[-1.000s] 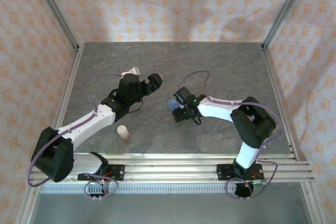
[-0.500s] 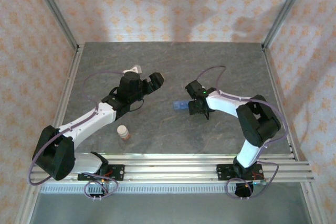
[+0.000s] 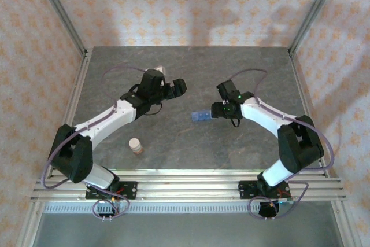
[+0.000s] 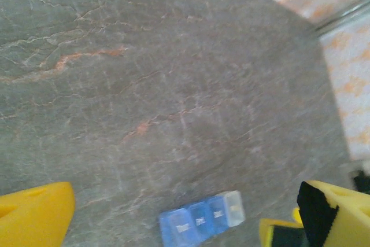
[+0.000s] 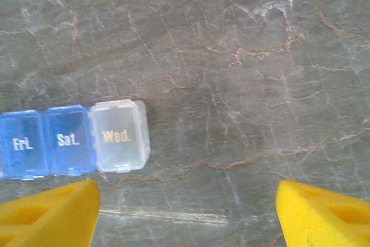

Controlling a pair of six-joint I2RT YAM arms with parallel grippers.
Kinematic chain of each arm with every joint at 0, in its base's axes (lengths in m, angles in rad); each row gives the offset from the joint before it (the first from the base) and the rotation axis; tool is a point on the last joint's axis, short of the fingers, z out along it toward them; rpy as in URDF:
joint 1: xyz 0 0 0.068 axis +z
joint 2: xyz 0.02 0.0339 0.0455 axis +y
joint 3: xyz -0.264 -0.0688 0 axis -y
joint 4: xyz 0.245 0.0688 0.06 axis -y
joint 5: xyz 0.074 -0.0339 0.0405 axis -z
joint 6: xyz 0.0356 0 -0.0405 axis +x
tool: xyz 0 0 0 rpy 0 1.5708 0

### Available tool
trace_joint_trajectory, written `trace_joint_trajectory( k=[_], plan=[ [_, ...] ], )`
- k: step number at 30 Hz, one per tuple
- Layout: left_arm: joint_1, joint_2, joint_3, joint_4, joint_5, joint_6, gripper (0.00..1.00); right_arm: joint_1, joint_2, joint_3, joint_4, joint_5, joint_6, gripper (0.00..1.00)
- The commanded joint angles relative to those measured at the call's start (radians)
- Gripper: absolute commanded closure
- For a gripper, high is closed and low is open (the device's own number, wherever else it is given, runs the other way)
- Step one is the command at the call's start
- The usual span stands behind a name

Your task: Sort the pills into containers

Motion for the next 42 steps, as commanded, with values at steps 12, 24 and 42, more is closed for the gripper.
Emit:
trace_joint_trajectory(
  k=[12,24,42],
  plan=[
    [-0.080,0.202,0.220,-0.362,-0.078,0.430,0.00,-0.019,0.204,0.093,0.085,-0.147,0.056,0.21],
    [-0.128,0.259,0.206,-0.359,-0.025,0.525,0.00,-0.020,0.223,0.060,0.110,-0.151,0.061,0.22],
    [-0.158,0.360,0.165,-0.327,0.025,0.572,0.00,-0.020,0.230,0.032,0.134,-0.170,0.064,0.23]
  ],
)
